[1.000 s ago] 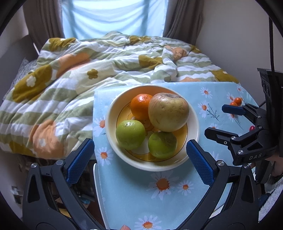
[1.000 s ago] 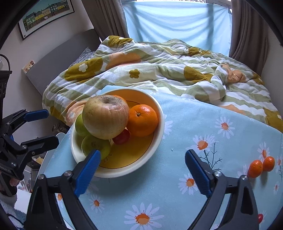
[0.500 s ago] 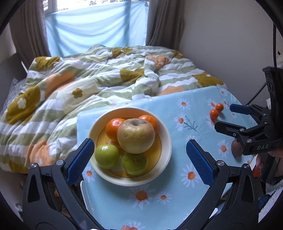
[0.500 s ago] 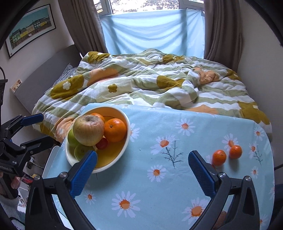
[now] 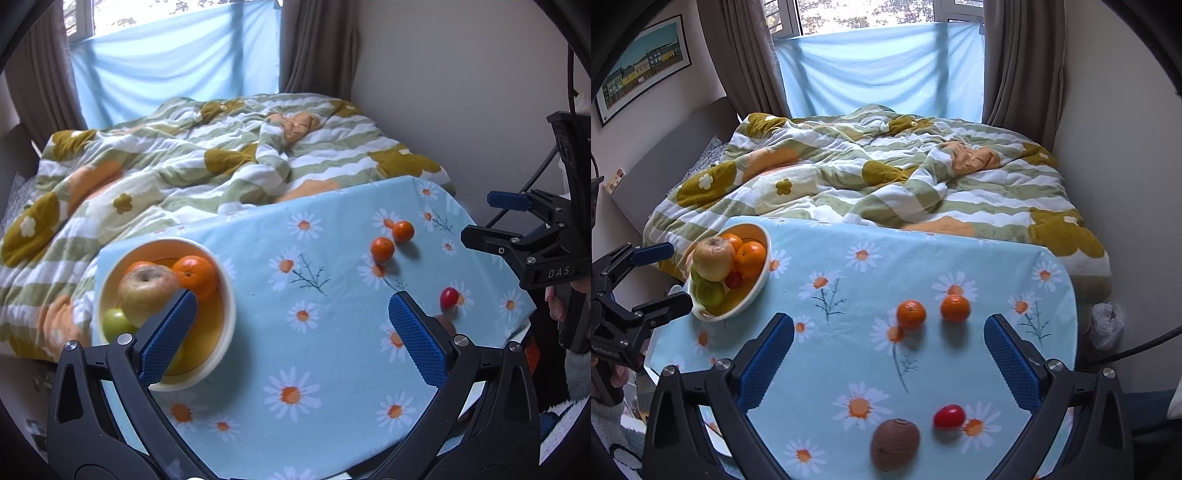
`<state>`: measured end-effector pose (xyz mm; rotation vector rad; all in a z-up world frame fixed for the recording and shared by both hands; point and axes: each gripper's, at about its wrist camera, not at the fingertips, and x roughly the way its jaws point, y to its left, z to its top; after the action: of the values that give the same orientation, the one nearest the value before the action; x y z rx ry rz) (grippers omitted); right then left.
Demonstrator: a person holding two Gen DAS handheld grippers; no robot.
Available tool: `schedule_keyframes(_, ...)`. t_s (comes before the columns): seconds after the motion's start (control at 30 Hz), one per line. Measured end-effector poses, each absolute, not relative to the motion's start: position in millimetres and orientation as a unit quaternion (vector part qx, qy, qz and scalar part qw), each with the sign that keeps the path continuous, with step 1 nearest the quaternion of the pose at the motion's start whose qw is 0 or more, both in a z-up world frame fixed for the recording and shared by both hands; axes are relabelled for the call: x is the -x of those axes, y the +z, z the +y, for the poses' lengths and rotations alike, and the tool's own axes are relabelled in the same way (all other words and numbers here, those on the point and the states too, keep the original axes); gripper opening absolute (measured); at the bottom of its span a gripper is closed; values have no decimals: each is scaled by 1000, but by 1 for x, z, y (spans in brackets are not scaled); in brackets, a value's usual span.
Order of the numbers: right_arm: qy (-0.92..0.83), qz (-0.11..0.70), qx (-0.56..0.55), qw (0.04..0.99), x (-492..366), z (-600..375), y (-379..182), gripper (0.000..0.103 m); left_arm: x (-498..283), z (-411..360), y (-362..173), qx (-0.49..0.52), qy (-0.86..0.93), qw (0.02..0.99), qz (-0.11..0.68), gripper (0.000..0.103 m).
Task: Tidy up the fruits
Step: 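Withdraw both tools from the bowl toward the kiwi and tangerines, then close the left tool around the kiwi while the right tool grasps a tangerine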
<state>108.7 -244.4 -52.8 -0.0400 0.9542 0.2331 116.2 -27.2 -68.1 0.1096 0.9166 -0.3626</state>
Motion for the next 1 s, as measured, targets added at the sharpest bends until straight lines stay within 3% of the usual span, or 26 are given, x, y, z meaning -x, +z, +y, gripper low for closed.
schedule_keyframes(0.4,174,482,72,856,-132,-318,-95,103,-82,-135,-125,-18,-173,844,507,103)
schedule_keyframes(0.87,248,507,111,818,-170,-327,-157,102,-64,-202,-200,-13,-194,799,569,103)
schedule_keyframes(1.0,263,512,115,810,-176,-324,-168,101,-65,-207,-215,-8,-191,791,581,91)
